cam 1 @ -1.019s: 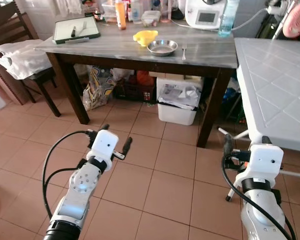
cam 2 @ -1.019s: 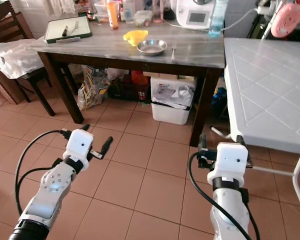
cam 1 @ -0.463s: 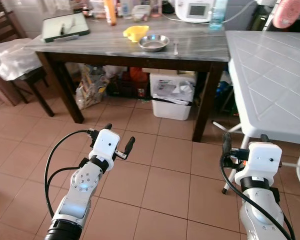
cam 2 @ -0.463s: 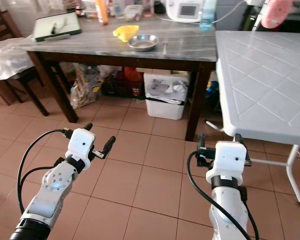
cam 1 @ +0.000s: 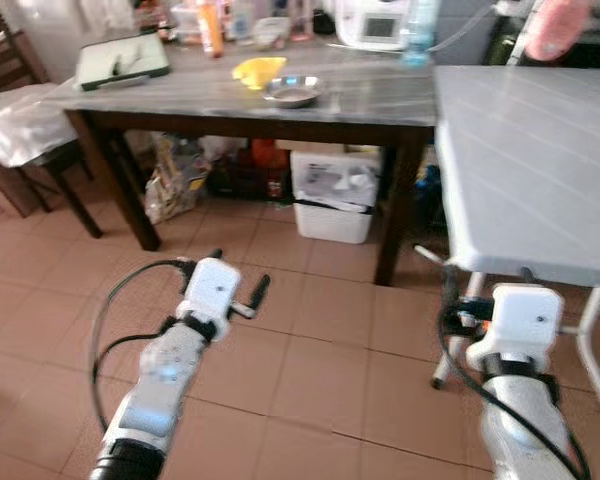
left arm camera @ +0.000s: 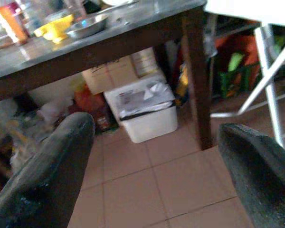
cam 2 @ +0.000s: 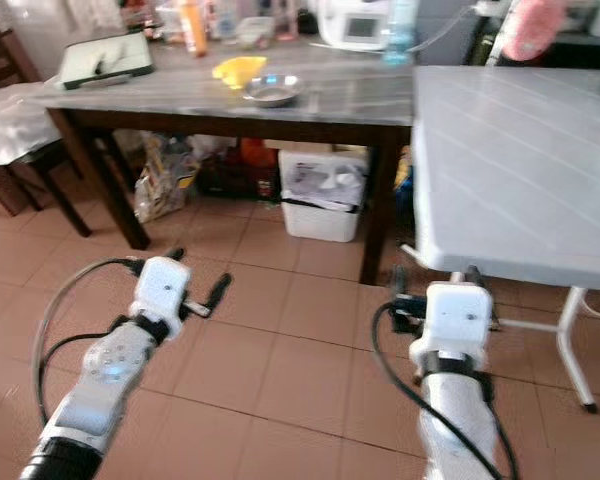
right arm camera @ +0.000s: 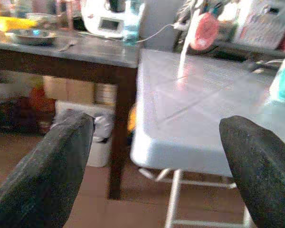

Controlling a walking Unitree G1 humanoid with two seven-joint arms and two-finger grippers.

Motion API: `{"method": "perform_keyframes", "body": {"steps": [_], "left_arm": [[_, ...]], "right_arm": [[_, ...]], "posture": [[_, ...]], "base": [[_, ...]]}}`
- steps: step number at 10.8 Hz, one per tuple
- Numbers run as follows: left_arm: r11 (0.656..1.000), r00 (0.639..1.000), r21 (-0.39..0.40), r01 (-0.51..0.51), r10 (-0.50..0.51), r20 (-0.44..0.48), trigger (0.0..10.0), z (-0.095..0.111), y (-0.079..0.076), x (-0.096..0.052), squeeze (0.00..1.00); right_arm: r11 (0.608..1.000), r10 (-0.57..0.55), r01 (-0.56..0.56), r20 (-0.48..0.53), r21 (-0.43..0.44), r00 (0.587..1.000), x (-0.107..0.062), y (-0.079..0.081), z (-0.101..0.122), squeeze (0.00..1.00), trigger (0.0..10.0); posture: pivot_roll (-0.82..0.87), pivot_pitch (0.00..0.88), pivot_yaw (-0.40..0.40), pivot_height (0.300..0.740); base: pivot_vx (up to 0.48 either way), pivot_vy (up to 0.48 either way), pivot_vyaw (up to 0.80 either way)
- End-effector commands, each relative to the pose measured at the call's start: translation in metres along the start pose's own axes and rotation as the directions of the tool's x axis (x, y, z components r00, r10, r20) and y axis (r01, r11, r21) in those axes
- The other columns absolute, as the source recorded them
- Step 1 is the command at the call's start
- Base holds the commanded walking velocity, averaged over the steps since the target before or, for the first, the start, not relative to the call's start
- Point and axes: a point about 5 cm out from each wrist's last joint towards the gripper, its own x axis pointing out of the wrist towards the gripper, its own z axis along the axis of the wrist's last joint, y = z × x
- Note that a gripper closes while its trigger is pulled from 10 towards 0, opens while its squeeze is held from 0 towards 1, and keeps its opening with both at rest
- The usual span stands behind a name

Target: Setting the table

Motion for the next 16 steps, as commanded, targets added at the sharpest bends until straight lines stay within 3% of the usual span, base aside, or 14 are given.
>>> {"method": "perform_keyframes", "body": {"steps": [1,16], "left_arm": [[1.0,1.0,0.009,-0.008,0.008,-0.009,10.0,-0.0003,0.0061,-0.0018,0.0],[1.0,1.0,0.007,0.009,-0.009,-0.003,10.0,0.0015,0.0041,0.0044,0.0]], "right_arm": [[1.0,0.006,-0.006,-0.002,0.006,1.0,-0.0005,0.0033,0.0012,0.0,10.0],[0.999,-0.02,0.02,0.01,-0.026,1.0,-0.0015,-0.0011,0.0048,0.0,10.0]], "posture": [[0.01,0.058,0.063,0.74],[0.0,0.066,0.075,0.74]], "base": [[0.0,-0.48,0.0],[0.0,-0.48,0.0]]}}
